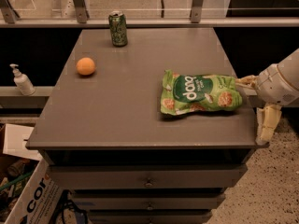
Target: Pick green rice chip bag
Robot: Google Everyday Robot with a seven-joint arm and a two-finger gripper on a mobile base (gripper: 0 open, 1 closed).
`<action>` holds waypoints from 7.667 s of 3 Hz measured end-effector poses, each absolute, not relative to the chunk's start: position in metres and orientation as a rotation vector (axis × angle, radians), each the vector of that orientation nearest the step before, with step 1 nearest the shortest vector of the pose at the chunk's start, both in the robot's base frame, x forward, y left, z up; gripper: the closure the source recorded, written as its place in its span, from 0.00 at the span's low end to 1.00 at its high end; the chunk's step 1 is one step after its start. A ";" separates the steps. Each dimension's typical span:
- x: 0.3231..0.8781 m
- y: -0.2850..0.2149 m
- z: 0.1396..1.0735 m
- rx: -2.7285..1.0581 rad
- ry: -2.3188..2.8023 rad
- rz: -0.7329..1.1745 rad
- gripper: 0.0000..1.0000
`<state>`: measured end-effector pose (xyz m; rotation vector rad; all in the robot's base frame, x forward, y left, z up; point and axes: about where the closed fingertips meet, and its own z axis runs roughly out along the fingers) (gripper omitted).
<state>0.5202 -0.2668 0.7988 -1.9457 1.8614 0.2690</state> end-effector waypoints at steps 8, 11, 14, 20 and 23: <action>0.520 -0.267 0.799 -1.946 1.861 0.269 0.00; 0.520 -0.266 0.799 -1.947 1.861 0.270 0.00; 0.521 -0.266 0.799 -1.947 1.861 0.269 0.00; 0.521 -0.266 0.799 -1.947 1.860 0.269 0.00; 0.521 -0.266 0.799 -1.948 1.860 0.269 0.00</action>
Offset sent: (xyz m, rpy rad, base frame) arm 0.0366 -0.0281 0.1352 -0.0383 -0.1855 -0.0598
